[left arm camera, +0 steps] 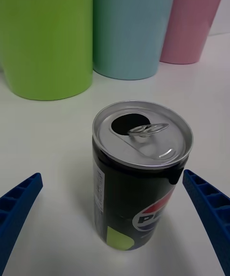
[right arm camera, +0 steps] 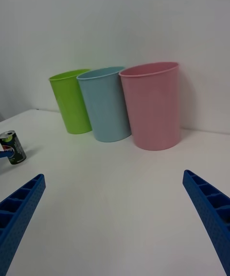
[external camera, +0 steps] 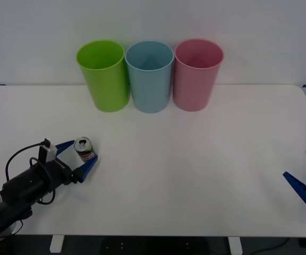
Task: Grasp the object on the table and drop it into the matching bin: aluminum can to the light blue bin, PET bottle to the pink bin.
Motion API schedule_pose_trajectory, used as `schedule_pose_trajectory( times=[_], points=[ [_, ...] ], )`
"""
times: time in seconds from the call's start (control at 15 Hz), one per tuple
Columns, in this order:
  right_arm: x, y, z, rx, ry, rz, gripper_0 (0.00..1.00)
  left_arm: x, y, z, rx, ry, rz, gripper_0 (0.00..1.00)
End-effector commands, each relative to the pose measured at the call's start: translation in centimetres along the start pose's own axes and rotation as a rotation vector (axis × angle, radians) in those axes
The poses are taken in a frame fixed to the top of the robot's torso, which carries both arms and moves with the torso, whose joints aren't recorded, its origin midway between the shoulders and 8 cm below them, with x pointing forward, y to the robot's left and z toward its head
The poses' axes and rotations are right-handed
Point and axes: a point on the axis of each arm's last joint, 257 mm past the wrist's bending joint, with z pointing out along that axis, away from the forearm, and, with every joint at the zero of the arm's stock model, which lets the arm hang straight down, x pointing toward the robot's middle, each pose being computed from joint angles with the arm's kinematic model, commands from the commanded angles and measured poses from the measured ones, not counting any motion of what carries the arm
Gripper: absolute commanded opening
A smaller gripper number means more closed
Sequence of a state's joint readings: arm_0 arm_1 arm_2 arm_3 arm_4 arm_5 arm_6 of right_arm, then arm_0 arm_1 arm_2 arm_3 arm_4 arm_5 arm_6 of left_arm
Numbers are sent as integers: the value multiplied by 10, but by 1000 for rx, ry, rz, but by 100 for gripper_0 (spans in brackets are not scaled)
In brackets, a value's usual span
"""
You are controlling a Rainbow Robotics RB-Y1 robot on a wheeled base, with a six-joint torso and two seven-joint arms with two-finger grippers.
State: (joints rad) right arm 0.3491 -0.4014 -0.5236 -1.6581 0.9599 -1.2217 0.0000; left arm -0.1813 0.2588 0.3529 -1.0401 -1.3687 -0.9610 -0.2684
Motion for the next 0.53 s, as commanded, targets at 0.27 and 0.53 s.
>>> schedule_pose_trajectory(
  times=[0.27, 0.53],
  points=[
    [0, 0, 0, 0, 0, 0, 100, -3, -7, 17, -7, -2, 3, 100],
    [0, 0, 0, 0, 0, 0, 100, -3, -9, 21, -3, 4, 10, 100]
  ],
)
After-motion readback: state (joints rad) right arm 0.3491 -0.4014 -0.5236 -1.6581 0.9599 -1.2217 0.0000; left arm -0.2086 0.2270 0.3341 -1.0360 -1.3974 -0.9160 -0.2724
